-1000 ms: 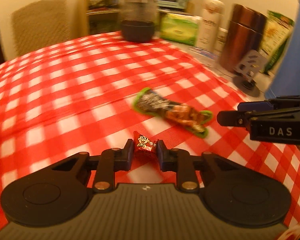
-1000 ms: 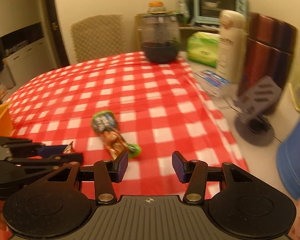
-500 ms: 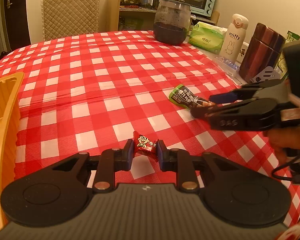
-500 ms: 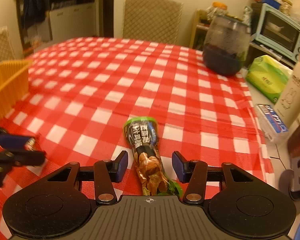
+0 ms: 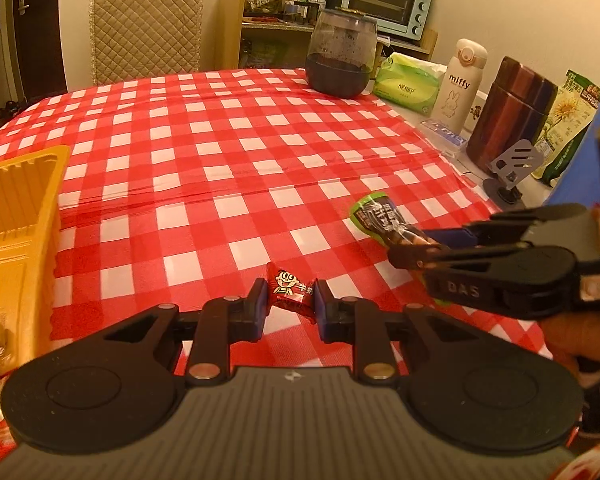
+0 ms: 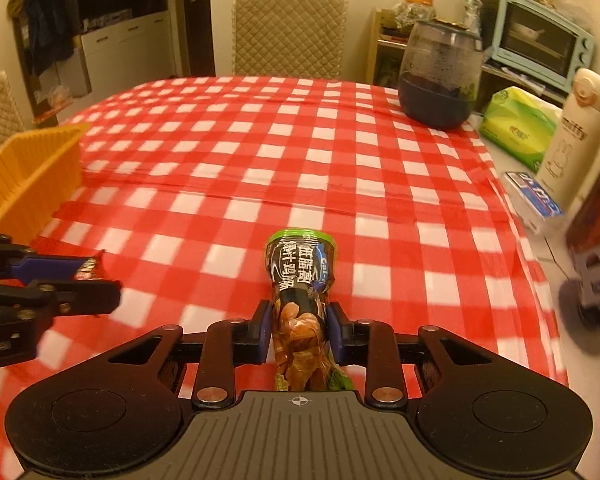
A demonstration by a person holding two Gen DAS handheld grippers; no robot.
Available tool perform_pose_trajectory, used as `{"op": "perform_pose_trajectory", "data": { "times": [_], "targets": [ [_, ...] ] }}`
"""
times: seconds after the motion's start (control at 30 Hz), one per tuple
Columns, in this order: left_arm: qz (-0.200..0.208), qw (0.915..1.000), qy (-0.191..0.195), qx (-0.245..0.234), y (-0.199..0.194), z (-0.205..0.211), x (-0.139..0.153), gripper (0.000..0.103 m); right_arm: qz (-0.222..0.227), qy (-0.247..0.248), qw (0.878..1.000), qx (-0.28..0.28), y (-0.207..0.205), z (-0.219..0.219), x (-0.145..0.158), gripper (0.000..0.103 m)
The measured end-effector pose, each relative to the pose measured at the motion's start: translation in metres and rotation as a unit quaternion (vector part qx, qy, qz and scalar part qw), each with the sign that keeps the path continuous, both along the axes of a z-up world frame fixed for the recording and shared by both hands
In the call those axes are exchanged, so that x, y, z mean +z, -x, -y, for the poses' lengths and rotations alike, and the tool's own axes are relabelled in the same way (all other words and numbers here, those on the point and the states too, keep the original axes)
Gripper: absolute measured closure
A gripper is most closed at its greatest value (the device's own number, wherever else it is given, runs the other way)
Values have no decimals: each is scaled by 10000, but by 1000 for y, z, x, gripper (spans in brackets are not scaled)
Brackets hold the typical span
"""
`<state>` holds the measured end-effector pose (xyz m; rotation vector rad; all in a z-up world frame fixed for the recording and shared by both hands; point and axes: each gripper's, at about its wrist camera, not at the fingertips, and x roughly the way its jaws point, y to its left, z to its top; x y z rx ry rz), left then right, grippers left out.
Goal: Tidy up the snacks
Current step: 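Carry both held snacks over the orange tray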
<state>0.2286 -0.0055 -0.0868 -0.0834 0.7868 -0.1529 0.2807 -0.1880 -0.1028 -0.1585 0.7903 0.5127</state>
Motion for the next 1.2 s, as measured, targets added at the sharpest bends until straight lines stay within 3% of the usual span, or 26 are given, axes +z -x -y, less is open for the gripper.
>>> {"op": "perform_pose_trajectory", "data": {
  "times": [0.23,0.57,1.2],
  "targets": [
    [115,9999,11,86,34,-8,28,81,-36,-420,9982,-417,41,6,44,74],
    [286,9994,-62,198,97,-25,67,81,261,-680,9969,-312,106,-12,103,74],
    [533,9961,-97,692,182,-78,110,81,230,-915,9955,-11,195,-65,124,74]
  ]
}}
